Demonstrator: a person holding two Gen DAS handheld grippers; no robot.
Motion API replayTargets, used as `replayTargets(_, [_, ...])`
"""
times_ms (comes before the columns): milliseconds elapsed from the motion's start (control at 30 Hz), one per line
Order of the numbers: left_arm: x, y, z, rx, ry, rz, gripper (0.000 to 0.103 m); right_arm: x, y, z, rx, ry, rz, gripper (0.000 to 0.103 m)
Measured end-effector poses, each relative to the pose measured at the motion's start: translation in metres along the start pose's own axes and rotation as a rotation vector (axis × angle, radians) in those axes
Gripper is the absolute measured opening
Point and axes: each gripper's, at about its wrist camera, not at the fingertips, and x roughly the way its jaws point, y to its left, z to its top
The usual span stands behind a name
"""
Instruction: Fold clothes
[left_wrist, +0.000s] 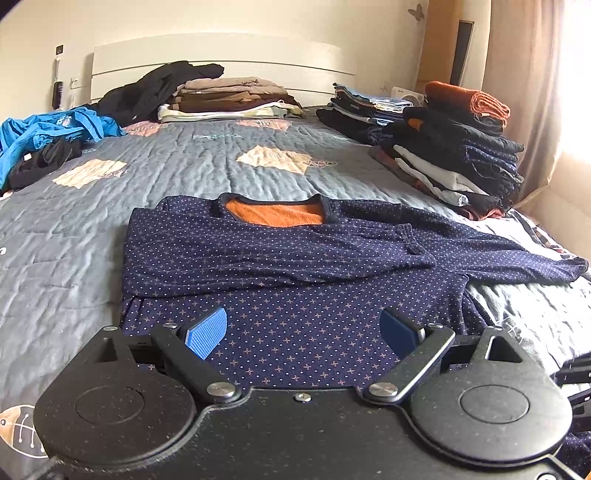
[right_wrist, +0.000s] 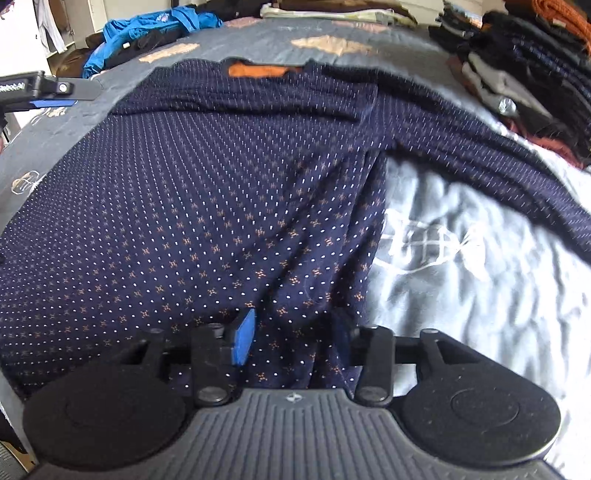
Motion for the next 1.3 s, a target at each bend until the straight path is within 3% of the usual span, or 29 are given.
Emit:
replayTargets(33, [0.0,0.001,0.0,-0.003,0.0,0.001,0.09,0.0,-0.001,-0.002,0.013,-0.001,-0.003,0.008])
replayTargets(200, [0.0,0.003,0.001,-0.011,-0.001,0.006,0.09,-0.02,-0.015,-0.007,0.107,-0.045,0.005,0.005])
replayTargets(233, [0.0,0.004,0.001,-0.012,-0.002,0.007,0.09,-0.026,-0.016,-0.008,0.104,-0.052,0.001,0.0])
replayTargets(400, [0.0,0.001,0.0,-0.006,0.0,0.002,0.09,-0.046,-0.017,-0.01,0.062,-0.048,-0.02,0.0])
replayTargets(600, [0.0,-0.003,-0.002,0.014,0.007,-0.007,0.09,-0.031,-0.015,-0.017,0.055,-0.001,-0.062,0.0])
replayTargets(733, [-0.001,-0.002,-0.002,0.011,0.006,-0.011,0.09,-0.032,-0.012,-0.019,0.095,-0.015,-0.074,0.004])
replayTargets(867, [-0.001,0.0,-0.001,-0.002,0.006,-0.012,0.09,-0.06,-0.006,-0.02,0.046,-0.019,-0.067,0.01])
replayTargets(1000, [-0.001,-0.003,0.0,0.0,0.003,-0.019,0.09,-0.075,0.003,-0.029,-0.023,0.017,-0.053,0.038])
replayTargets(1033, [-0.002,-0.004,-0.001,0.004,0.003,-0.021,0.09,-0.073,0.005,-0.032,-0.033,0.031,-0.058,0.041])
replayTargets(1233, [-0.006,-0.007,-0.002,0.017,-0.001,-0.021,0.09,-0.055,0.008,-0.041,-0.036,0.106,-0.049,0.039])
replayTargets(1267, [-0.006,-0.007,-0.002,0.017,-0.001,-0.021,0.09,-0.053,0.011,-0.041,-0.051,0.117,-0.044,0.036])
replayTargets(1300, [-0.006,-0.007,-0.002,0.017,-0.001,-0.019,0.09,-0.05,0.013,-0.042,-0.064,0.13,-0.043,0.026])
